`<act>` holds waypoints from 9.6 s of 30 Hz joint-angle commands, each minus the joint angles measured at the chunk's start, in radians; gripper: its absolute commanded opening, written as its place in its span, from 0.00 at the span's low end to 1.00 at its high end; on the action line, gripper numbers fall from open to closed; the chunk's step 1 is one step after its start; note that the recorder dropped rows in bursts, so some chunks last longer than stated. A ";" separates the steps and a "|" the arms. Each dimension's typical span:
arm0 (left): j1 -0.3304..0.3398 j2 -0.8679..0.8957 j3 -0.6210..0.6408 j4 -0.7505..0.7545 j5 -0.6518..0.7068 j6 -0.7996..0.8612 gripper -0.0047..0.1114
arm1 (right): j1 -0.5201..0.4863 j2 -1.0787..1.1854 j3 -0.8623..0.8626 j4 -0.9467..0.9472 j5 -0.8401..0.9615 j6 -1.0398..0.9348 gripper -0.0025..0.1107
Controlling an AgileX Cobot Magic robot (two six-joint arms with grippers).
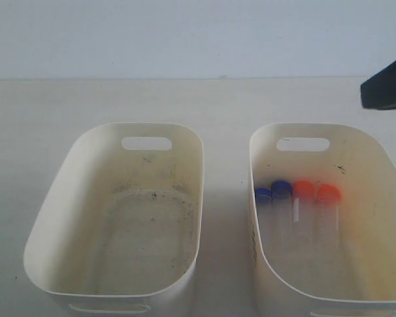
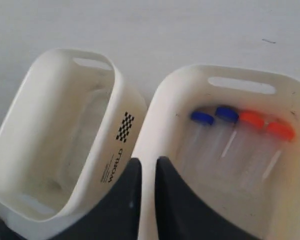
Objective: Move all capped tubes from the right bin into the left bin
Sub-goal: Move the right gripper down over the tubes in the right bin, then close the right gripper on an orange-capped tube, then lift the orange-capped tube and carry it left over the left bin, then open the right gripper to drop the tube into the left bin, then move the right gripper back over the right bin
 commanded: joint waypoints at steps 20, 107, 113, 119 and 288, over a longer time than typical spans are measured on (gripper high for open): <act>-0.007 0.004 -0.002 -0.003 -0.007 -0.004 0.08 | 0.533 0.339 0.006 -0.676 0.104 0.878 0.12; -0.007 0.004 -0.002 -0.003 -0.007 -0.004 0.08 | 0.297 0.733 0.010 -0.657 -0.235 0.834 0.40; -0.007 0.004 -0.002 -0.003 -0.007 -0.004 0.08 | 0.297 0.733 0.010 -0.657 -0.249 0.837 0.40; -0.007 0.004 -0.002 -0.003 -0.007 -0.004 0.08 | 0.297 0.753 0.010 -0.646 -0.249 0.837 0.40; -0.007 0.004 -0.002 -0.003 -0.007 -0.004 0.08 | 0.297 0.574 0.183 -0.570 -0.465 0.664 0.02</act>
